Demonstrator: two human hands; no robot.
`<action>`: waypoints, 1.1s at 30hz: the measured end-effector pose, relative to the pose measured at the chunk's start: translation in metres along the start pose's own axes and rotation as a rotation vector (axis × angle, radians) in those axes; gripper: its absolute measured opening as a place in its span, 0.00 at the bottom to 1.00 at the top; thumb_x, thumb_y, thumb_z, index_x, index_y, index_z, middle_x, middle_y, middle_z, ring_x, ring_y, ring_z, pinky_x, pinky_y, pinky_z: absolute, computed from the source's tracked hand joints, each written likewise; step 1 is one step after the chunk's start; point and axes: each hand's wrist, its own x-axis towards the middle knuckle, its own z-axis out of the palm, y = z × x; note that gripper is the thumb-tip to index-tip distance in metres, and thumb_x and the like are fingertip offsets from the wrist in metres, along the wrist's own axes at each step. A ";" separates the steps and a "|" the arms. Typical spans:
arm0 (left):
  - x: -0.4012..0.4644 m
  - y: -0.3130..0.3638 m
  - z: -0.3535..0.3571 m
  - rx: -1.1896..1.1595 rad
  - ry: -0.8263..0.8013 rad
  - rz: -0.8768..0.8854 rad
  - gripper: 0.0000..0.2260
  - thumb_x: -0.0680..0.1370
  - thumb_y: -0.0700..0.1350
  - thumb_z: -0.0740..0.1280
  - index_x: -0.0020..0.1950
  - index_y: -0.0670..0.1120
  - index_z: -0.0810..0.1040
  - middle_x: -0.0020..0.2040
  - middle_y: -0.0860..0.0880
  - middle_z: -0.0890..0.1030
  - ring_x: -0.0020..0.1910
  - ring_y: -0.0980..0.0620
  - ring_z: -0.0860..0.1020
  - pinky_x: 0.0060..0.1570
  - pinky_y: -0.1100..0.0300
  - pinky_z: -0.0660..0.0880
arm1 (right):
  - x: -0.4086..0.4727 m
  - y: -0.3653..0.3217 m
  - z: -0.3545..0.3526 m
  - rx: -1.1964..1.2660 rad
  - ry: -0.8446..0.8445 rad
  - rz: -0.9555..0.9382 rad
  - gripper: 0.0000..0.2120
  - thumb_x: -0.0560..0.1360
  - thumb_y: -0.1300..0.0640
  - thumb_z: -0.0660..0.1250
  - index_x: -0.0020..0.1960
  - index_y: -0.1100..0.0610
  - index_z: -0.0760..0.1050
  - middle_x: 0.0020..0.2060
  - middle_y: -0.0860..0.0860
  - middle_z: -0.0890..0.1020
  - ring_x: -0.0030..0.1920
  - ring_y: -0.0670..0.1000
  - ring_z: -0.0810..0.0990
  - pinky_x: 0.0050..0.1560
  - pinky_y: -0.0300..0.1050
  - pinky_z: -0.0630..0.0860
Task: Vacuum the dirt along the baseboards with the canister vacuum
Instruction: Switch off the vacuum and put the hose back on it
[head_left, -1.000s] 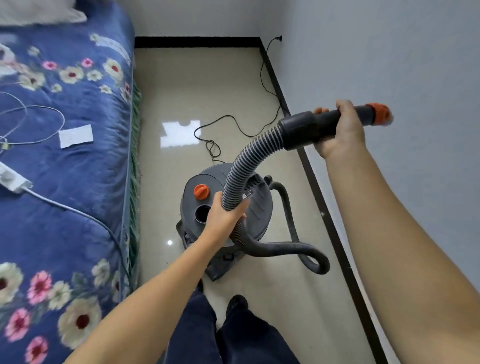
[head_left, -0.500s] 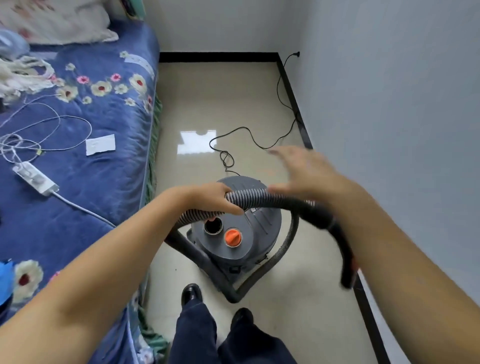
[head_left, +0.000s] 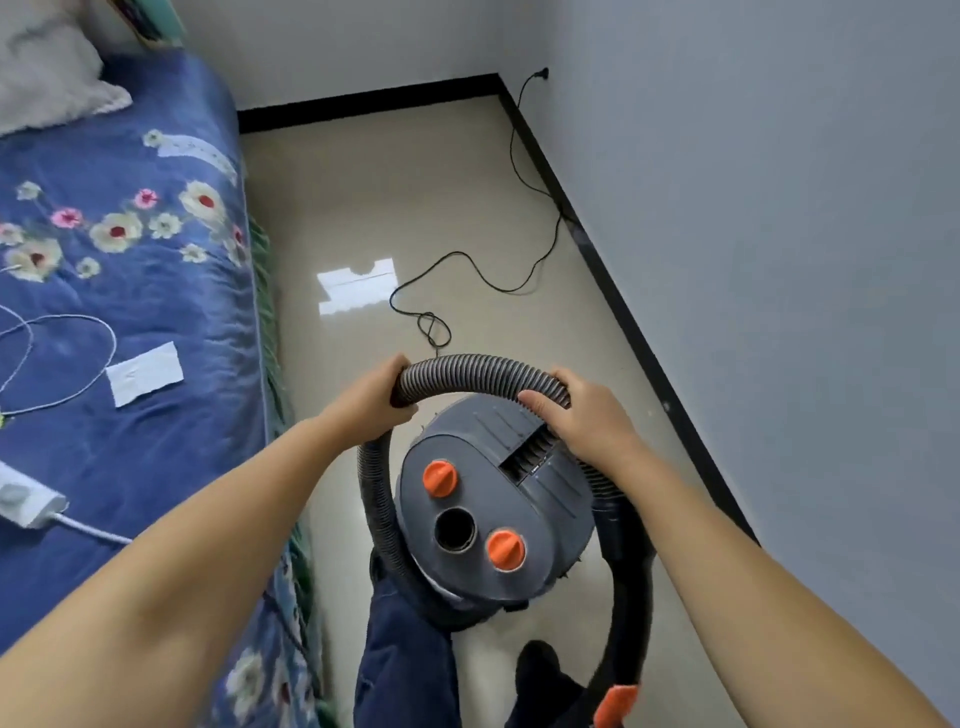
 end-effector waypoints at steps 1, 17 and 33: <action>0.016 -0.006 0.004 -0.016 -0.028 0.013 0.16 0.75 0.39 0.67 0.61 0.41 0.69 0.48 0.47 0.74 0.47 0.47 0.73 0.42 0.61 0.64 | 0.009 0.005 0.002 -0.027 0.007 0.046 0.24 0.76 0.40 0.63 0.63 0.57 0.72 0.48 0.54 0.81 0.50 0.56 0.79 0.49 0.46 0.72; 0.236 0.054 0.107 0.515 -0.504 0.461 0.25 0.81 0.43 0.59 0.76 0.53 0.56 0.64 0.42 0.69 0.62 0.41 0.70 0.58 0.48 0.69 | 0.060 0.154 0.067 -0.060 0.169 0.699 0.21 0.81 0.46 0.54 0.70 0.54 0.64 0.65 0.54 0.74 0.63 0.56 0.74 0.61 0.52 0.69; 0.281 0.099 0.231 0.673 -0.779 0.313 0.31 0.76 0.67 0.54 0.71 0.48 0.64 0.71 0.41 0.63 0.71 0.40 0.60 0.69 0.39 0.56 | 0.102 0.271 0.109 0.416 -0.029 0.735 0.23 0.81 0.42 0.52 0.71 0.51 0.65 0.68 0.55 0.71 0.67 0.56 0.69 0.62 0.48 0.65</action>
